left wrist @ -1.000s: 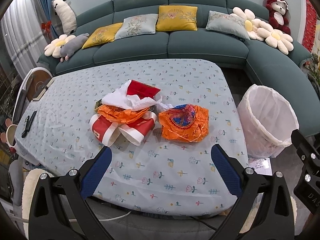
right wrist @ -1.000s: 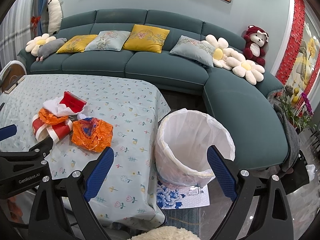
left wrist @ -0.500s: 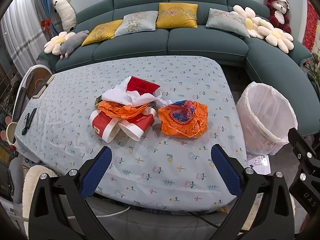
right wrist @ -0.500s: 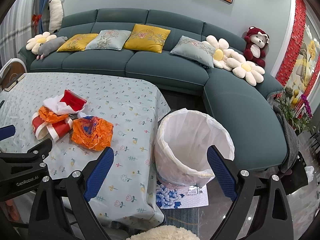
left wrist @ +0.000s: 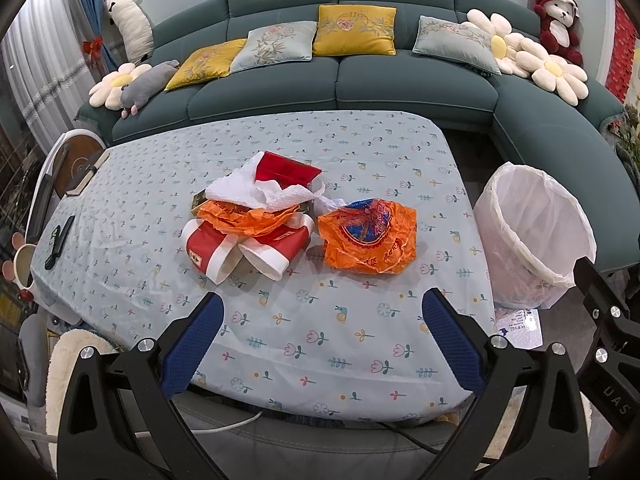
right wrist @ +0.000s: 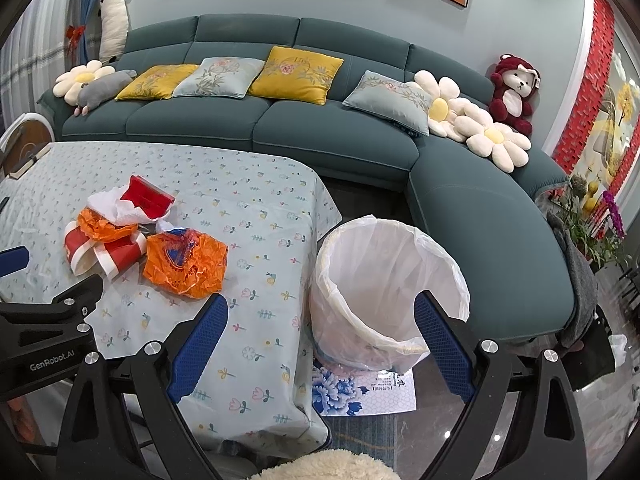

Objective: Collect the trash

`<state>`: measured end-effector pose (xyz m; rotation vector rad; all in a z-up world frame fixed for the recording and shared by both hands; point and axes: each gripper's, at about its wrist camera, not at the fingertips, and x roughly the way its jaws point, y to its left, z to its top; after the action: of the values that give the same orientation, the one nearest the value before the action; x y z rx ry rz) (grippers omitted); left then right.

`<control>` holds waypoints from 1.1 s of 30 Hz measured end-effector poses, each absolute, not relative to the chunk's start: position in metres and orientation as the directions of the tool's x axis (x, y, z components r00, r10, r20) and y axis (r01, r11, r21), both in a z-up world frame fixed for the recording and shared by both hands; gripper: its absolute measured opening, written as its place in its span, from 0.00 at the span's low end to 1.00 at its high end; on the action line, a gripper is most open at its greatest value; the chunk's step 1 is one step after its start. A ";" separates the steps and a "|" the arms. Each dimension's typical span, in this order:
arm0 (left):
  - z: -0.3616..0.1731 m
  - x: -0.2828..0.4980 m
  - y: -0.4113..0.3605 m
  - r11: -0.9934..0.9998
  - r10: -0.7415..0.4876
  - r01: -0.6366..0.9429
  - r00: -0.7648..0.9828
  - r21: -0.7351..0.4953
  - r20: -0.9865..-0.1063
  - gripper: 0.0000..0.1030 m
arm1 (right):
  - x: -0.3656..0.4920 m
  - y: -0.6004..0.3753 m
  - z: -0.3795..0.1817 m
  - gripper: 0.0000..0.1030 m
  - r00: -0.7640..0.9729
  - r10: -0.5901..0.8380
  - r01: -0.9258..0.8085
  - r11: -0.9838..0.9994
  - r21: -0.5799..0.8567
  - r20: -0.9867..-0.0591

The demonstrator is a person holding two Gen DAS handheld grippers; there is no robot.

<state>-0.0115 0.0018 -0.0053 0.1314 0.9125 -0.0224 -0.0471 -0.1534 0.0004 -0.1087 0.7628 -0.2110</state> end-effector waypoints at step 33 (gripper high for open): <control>-0.005 -0.015 0.003 0.991 0.039 0.078 0.612 0.109 -0.790 0.92 | -0.050 -0.156 -0.001 0.88 0.701 -0.228 0.151 0.973 -0.172 -0.675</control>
<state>-0.0154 0.0032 -0.0053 0.1373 0.9128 -0.0227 -0.0501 -0.1557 -0.0011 -0.1064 0.7649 -0.2117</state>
